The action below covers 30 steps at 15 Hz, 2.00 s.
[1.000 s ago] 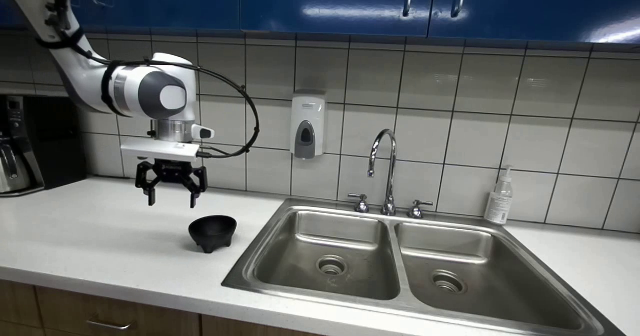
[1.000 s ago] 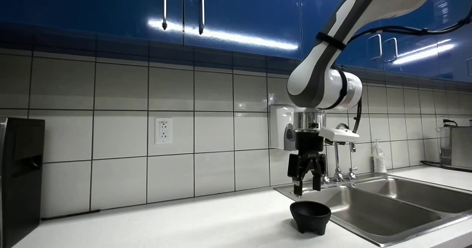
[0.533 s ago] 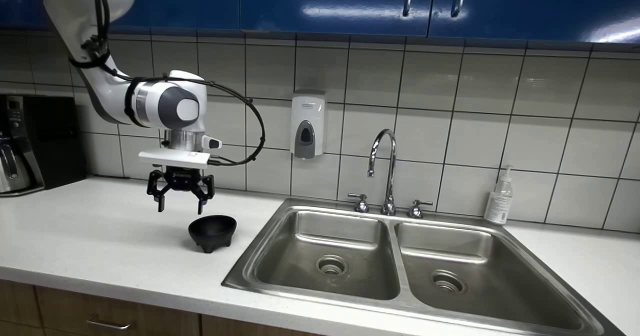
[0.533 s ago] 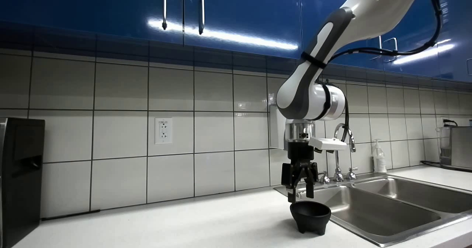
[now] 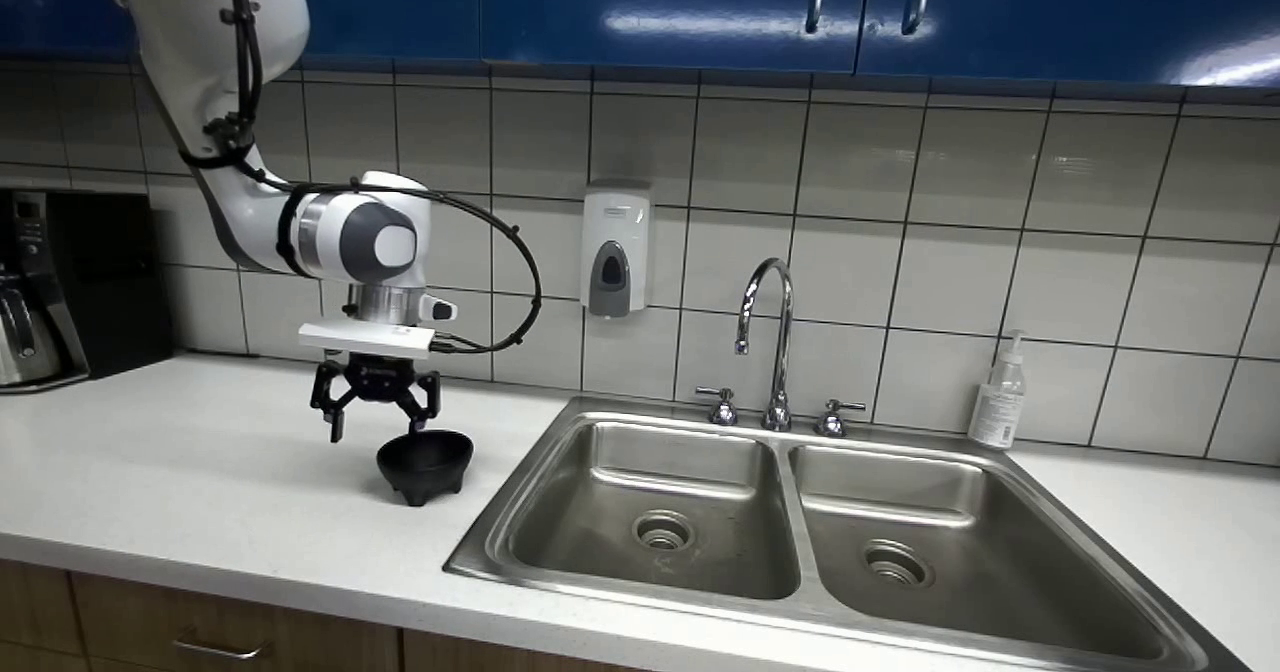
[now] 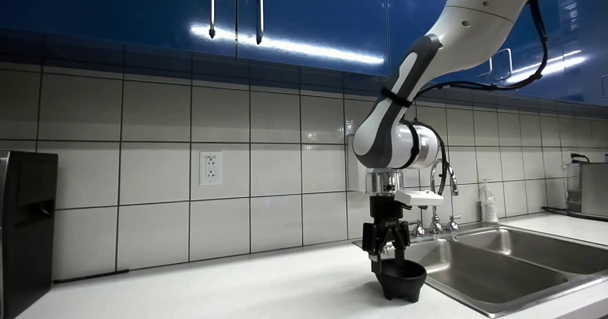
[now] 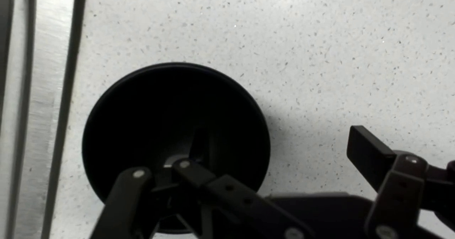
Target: Put the bowl in the sink
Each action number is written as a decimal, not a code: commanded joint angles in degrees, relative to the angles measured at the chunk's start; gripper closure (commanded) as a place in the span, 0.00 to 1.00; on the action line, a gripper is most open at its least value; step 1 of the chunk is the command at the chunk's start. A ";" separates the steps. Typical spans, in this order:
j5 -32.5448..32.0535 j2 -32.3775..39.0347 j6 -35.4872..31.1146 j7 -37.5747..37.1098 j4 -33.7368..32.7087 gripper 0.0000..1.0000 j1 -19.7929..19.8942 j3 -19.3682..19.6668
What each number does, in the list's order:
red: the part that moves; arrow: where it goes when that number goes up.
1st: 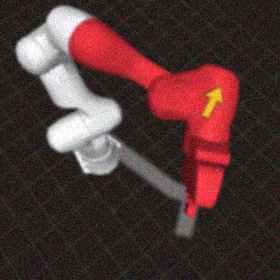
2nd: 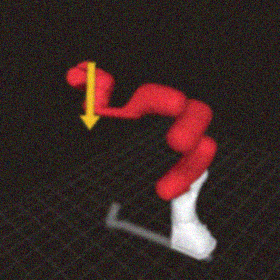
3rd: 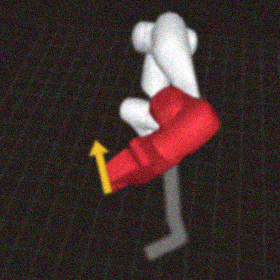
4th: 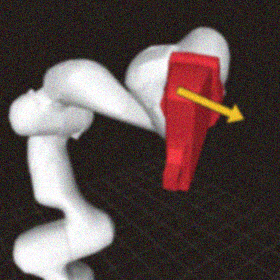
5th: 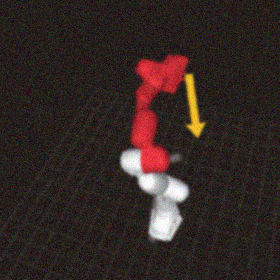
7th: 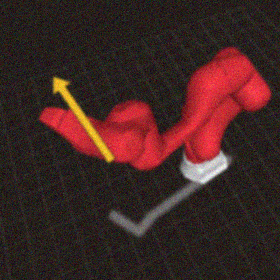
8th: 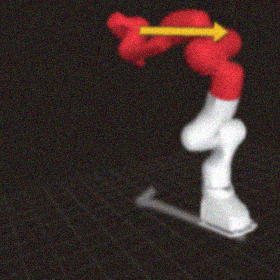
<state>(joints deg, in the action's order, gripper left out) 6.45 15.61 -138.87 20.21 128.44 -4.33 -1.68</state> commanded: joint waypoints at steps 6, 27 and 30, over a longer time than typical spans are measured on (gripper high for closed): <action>-0.25 4.31 2.12 0.42 -3.17 0.00 3.17 -2.00; 0.88 2.86 2.59 1.05 -2.93 0.97 4.76 -3.59; 0.72 1.75 2.55 0.74 -2.70 0.98 4.53 -3.55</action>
<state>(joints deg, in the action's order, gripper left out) 6.59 18.61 -138.01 20.21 125.50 -1.06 -3.84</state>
